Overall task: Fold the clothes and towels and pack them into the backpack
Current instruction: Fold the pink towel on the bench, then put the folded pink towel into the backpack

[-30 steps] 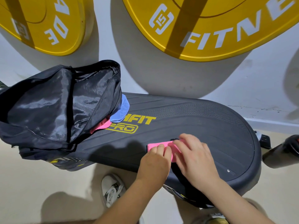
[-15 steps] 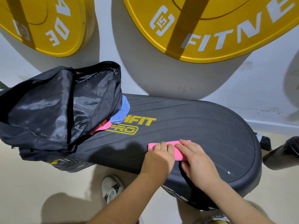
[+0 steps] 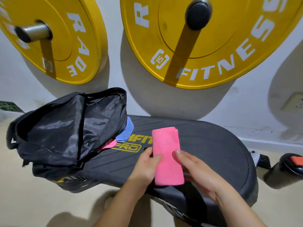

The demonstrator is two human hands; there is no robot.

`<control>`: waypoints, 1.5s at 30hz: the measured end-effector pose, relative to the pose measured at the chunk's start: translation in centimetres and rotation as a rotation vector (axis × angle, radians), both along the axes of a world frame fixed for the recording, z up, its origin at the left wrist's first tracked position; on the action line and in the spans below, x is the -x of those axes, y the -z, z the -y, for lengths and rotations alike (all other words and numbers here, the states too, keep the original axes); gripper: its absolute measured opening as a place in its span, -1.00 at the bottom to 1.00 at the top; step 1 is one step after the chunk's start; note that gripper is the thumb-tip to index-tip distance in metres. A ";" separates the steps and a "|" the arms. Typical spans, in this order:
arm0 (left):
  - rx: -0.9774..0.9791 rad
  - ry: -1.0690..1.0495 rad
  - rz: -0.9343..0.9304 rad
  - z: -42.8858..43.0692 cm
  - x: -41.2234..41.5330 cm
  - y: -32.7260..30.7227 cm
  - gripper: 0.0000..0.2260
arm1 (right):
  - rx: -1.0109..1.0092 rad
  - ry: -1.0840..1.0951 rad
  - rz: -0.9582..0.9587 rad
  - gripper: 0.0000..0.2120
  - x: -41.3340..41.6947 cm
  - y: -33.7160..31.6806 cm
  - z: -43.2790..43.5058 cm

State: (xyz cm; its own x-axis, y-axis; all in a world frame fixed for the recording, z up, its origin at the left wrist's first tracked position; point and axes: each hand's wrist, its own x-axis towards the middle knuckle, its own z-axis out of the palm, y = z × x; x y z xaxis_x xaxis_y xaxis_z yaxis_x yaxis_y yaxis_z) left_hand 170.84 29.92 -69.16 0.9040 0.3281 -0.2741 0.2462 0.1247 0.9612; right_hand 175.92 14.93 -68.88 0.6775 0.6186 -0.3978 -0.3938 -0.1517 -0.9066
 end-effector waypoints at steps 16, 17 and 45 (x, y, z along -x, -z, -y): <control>0.321 -0.137 0.406 1.2 8.1 -13.2 -0.65 | 0.218 -0.019 1.226 -0.40 10.4 -10.6 -1.3; 0.309 -0.141 0.429 0.9 8.9 -13.8 -0.67 | 0.199 -0.040 1.246 -0.39 11.0 -11.2 -1.4; -1.288 -0.179 -0.534 -28.6 0.1 -8.8 -0.69 | 0.289 -0.134 0.963 -0.84 -4.9 -6.2 -26.5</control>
State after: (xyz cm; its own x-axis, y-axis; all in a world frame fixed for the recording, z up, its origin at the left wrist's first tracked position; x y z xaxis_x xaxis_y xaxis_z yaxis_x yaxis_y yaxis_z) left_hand 170.74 58.53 -60.33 0.7072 0.7069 0.0104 0.6880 -0.6915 0.2202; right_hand 180.86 41.40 -62.66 0.7210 0.6798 0.1344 0.5213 -0.4045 -0.7514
